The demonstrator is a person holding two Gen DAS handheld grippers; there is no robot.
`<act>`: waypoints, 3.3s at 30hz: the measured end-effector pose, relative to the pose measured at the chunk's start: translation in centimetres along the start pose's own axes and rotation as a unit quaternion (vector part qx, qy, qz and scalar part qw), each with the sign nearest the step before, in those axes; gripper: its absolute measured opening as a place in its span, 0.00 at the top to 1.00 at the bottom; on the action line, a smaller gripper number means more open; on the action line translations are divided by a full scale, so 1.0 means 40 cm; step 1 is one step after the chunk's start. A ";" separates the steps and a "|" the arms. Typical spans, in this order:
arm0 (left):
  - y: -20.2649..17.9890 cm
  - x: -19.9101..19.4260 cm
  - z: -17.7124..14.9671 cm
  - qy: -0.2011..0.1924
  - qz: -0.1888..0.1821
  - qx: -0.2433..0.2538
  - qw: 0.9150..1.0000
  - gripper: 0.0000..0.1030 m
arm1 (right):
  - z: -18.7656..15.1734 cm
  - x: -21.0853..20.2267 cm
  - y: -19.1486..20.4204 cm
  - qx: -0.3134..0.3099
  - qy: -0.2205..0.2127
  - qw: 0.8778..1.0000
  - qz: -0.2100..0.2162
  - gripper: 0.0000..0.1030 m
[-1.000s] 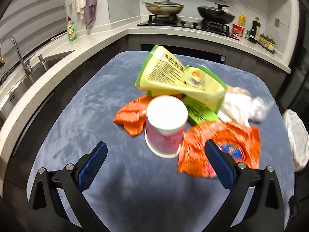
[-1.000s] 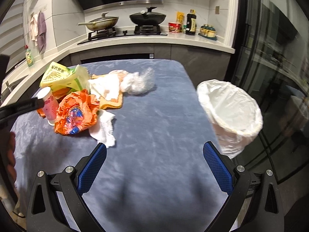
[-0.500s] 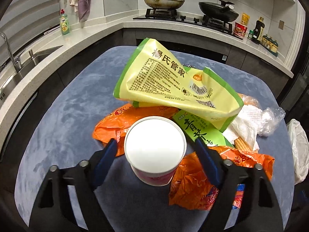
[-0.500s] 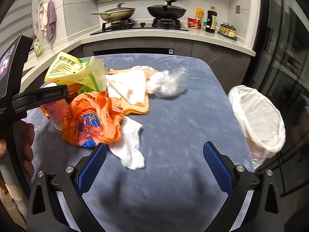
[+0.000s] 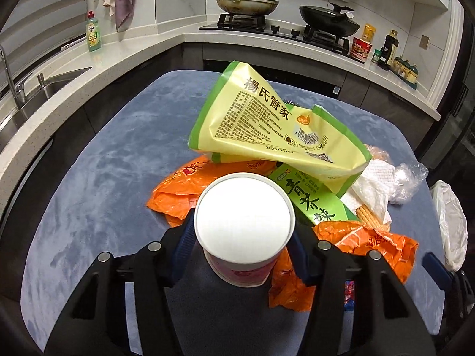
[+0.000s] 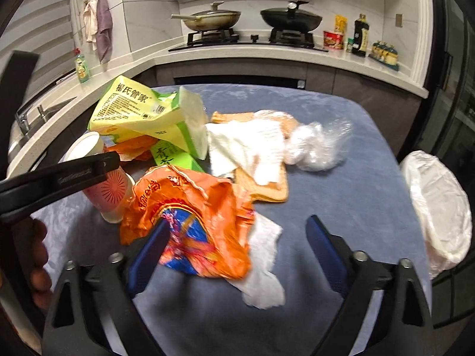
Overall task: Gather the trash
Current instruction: 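Grasp the pink paper cup with the left tool while the right tool grasps the orange snack bag, then carry the cup and orange bag over the bin and open both tools, then move both open tools back toward the trash pile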
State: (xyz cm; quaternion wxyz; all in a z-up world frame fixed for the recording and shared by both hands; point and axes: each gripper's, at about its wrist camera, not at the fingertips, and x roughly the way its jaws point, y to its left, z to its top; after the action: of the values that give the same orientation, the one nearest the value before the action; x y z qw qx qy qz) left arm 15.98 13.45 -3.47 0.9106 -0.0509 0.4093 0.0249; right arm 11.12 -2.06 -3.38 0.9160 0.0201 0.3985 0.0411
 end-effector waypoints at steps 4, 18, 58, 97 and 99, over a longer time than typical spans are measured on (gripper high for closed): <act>0.019 -0.008 -0.013 0.003 0.000 -0.001 1.000 0.48 | 0.006 0.033 0.004 0.013 0.008 1.000 0.021 0.38; -0.010 -0.096 -0.046 -0.016 -0.014 0.032 0.999 0.48 | 0.009 -0.068 -0.019 0.031 -0.031 0.998 0.042 0.83; -0.917 -0.151 -0.078 -0.050 -0.308 0.303 0.900 0.48 | -0.082 -0.275 -0.846 0.259 -0.119 0.923 -0.257 0.80; -0.803 -0.103 -0.026 -0.066 -0.240 0.258 0.934 0.15 | -0.007 -0.283 -0.736 0.224 -0.160 0.937 -0.215 0.35; -0.769 -0.106 -0.015 -0.065 -0.231 0.243 0.940 0.15 | 0.005 -0.283 -0.697 0.213 -0.163 0.942 -0.201 0.33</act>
State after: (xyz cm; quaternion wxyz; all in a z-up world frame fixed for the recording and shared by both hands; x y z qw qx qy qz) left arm 15.40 -17.19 1.55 0.9005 0.0807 0.3196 -0.2838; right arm 5.22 -30.85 3.06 0.9319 0.1404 0.2393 -0.2336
